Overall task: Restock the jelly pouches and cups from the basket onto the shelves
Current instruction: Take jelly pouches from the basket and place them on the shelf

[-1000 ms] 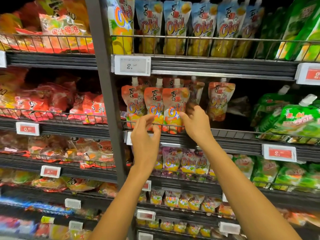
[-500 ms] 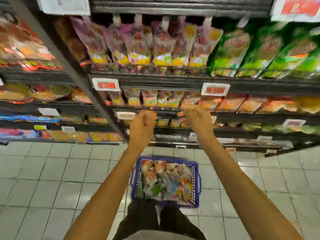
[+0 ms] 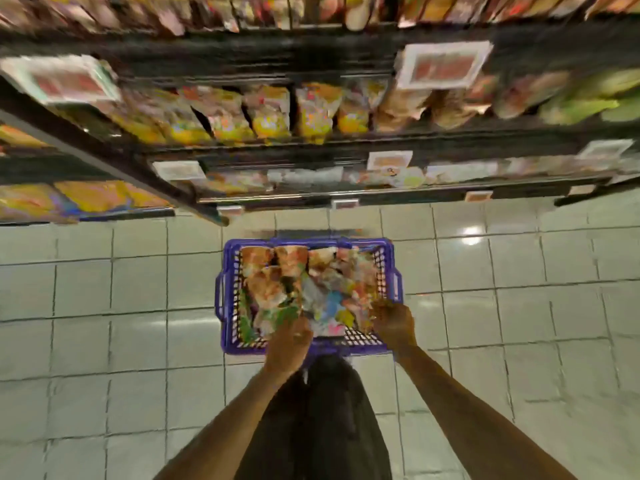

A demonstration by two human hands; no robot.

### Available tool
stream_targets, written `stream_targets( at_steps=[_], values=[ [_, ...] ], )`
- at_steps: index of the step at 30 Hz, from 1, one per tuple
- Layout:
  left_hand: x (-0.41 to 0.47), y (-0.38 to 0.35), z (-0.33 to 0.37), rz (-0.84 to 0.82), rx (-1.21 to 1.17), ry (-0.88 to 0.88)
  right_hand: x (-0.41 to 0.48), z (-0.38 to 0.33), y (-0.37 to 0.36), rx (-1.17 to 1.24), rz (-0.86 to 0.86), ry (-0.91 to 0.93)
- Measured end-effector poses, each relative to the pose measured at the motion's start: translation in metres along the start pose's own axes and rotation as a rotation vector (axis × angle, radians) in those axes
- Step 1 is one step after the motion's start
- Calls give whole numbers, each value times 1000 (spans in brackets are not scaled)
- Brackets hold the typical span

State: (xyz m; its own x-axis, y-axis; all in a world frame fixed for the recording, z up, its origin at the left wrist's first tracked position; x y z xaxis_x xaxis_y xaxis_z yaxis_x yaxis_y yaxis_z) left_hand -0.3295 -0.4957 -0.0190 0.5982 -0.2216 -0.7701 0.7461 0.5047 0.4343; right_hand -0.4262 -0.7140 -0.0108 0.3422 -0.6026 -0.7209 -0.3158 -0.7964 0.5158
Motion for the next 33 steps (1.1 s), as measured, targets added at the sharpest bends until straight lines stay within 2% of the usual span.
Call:
stream_targets(
  at_steps=[2,4,7,11,14,18,21,23,28,31,33],
  values=[
    [28,-25,-15,-74,20,47,29,40,-23,-140,-55,-58],
    [58,-45,-21,-81,7,32,55,75,-45,-305,-88,-80],
    [101,-72,-27,-37,-191,106,88,110,-73,-380,-139,-82],
    [157,-100,-32,6,-347,228,118,152,-90,-180,-4,-169],
    [183,-114,-34,12,-448,254,139,168,-106,-80,-12,-163],
    [200,-121,-39,62,-353,203,157,172,-124,-139,-61,-112],
    [209,-111,-35,153,-265,126,160,170,-126,-407,-54,-3],
    [209,-101,-32,194,-200,93,158,173,-125,-468,-66,25],
    [181,-90,-14,87,-72,-11,142,168,-102,-276,-41,10],
    [147,-71,6,13,-220,-109,115,151,-77,-86,-51,-27],
    [122,-48,13,-33,-345,-51,94,132,-62,55,-102,-28]
  ],
)
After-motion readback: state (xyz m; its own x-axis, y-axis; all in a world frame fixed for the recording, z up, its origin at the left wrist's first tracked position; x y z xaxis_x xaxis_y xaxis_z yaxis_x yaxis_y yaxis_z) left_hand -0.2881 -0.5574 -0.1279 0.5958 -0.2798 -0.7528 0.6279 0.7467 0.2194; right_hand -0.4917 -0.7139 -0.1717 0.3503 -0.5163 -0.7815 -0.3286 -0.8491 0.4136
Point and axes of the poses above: each hand's wrist, its own x-axis towards the middle knuckle, its own y-axis out of the back of the hand, z = x × y, the point moved 9 cm from there along x, towards the middle knuckle, and after that the axes turned 1 degree about x, right-handed, at the moved point
